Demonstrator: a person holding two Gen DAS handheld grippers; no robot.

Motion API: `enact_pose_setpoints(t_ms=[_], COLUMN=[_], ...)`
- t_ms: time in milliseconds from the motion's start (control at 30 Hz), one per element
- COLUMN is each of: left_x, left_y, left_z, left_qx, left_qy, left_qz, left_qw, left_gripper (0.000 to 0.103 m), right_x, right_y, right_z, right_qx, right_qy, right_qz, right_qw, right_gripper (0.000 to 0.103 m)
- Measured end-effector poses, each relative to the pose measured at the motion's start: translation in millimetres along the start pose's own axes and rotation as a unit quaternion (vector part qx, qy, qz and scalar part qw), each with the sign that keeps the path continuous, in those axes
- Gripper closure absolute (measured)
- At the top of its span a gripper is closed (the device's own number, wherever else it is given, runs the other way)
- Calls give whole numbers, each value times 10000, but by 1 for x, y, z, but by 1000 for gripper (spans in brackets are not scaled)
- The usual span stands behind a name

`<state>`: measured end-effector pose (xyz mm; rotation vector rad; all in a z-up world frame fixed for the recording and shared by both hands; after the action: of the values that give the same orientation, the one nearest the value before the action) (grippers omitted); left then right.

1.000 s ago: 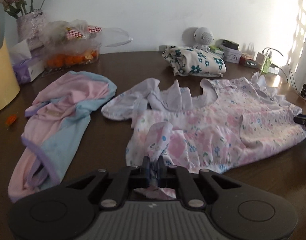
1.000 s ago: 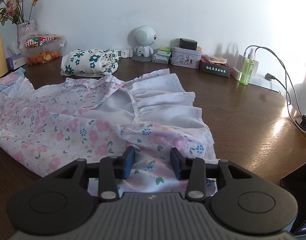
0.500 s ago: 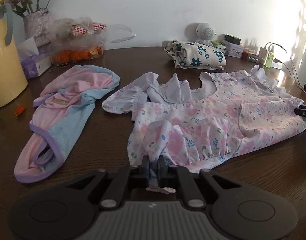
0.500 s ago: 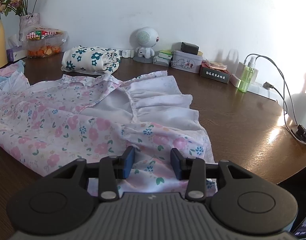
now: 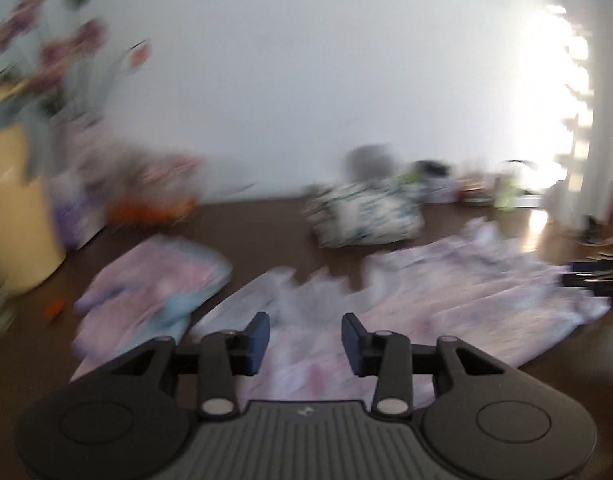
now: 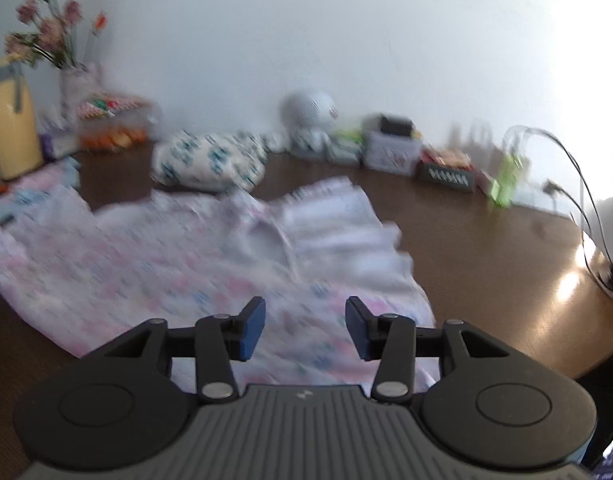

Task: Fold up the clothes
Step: 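Release the sleeve with the left gripper and smooth the dress flat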

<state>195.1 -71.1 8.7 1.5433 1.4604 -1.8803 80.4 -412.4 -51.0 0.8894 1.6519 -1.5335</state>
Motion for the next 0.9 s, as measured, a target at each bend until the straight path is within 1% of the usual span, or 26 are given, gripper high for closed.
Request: enact_pose_setpoints(t_ms=[33, 67, 133, 200, 267, 300, 333, 367, 400, 467, 567, 700, 767, 833, 867, 900], left_x=[-6, -6, -2, 6, 14, 19, 25, 27, 28, 30, 40, 45, 43, 32, 24, 17], left_y=[2, 9, 30, 52, 72, 81, 87, 87, 86, 84, 76, 65, 61, 54, 48, 44], left_z=[12, 26, 48, 57, 62, 61, 61, 60, 57, 49, 36, 28, 26, 27, 30, 34], left_qx=[215, 413, 622, 694, 727, 686, 634, 655, 578, 350, 153, 80, 50, 115, 202, 304], left_qy=[156, 371, 800, 1036, 1193, 1240, 1298, 1256, 1210, 1134, 696, 254, 156, 136, 151, 162], left_qz=[29, -70, -379, -731, -1095, -1266, -1367, -1363, -1341, -1299, -1336, -1288, -1289, -1092, -931, -783], left_qw=[9996, 9984, 9941, 9895, 9841, 9818, 9800, 9805, 9819, 9844, 9885, 9913, 9915, 9939, 9953, 9963], left_gripper=[56, 55, 55, 55, 55, 64, 85, 93, 101, 102, 102, 101, 95, 87, 84, 76], right_x=[-3, -6, -6, -3, 3, 5, 7, 9, 11, 16, 22, 23, 23, 22, 20, 17], right_y=[1, 4, 13, 22, 28, 29, 31, 32, 33, 35, 37, 36, 36, 35, 33, 30], right_z=[-9, -17, -32, -37, -36, -35, -33, -32, -32, -32, -33, -31, -30, -30, -30, -29], right_qx=[-92, -194, -323, -315, -310, -322, -326, -322, -326, -347, -371, -437, -448, -458, -457, -459], right_qy=[-105, -209, -398, -480, -403, -337, -291, -261, -238, -228, -236, -168, -163, -201, -221, -234], right_qz=[2, -13, -94, -201, -314, -361, -403, -440, -470, -521, -583, -549, -542, -523, -463, -375], right_qw=[9999, 9996, 9986, 9981, 9982, 9983, 9982, 9982, 9981, 9978, 9973, 9974, 9974, 9974, 9976, 9980], right_gripper=[52, 52, 52, 52, 51, 51, 51, 51, 51, 51, 52, 52, 51, 51, 51, 51])
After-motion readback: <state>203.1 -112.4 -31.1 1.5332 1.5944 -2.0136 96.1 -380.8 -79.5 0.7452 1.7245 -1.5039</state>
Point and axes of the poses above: each gripper's, at about its wrist camera, not at the fingertips, and y roughly the way its jaws point, z to its right, x to its underside, the point moved 7 cm from there along y, roughly the way its jaws point, and after that the axes turned 11 degrees about -x, right-handed, at the moved point
